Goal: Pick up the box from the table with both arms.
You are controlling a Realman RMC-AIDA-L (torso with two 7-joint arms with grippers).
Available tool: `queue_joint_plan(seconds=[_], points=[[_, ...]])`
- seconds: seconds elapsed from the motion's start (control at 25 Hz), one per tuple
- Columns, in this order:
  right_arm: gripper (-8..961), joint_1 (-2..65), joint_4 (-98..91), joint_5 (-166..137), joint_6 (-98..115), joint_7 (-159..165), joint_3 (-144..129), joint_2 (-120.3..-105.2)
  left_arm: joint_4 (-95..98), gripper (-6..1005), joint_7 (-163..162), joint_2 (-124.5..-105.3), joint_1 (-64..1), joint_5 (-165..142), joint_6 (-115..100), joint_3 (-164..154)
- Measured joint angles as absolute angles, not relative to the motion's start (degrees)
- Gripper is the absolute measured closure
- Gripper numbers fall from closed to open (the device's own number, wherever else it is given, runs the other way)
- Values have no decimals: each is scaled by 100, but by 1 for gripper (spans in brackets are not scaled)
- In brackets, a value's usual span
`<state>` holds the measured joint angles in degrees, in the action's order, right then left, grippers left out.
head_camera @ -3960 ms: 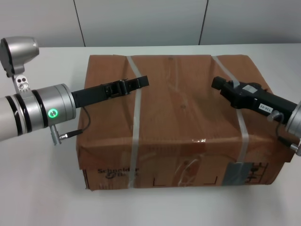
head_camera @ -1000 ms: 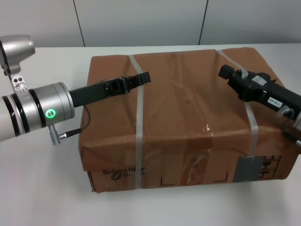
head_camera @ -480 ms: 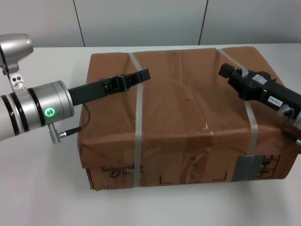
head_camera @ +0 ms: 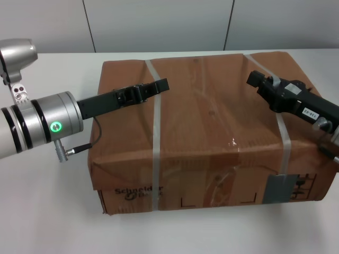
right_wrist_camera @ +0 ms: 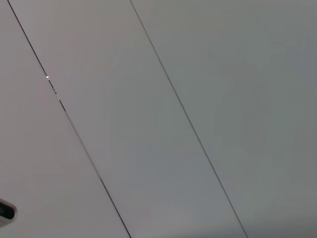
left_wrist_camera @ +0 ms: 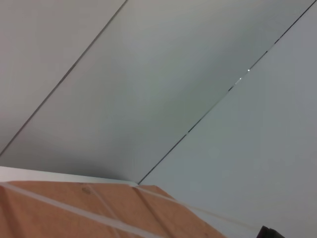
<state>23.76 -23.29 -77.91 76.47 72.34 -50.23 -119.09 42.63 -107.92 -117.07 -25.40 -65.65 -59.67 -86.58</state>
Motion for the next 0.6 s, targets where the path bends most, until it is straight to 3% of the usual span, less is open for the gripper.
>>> queue_joint_plan(seconds=[0.6], points=[[899,2373,-2337,-7786,7647,7200,-5047,-11909,4240,914,-10793,-11707,-2540,-6568,-5968,-8657]])
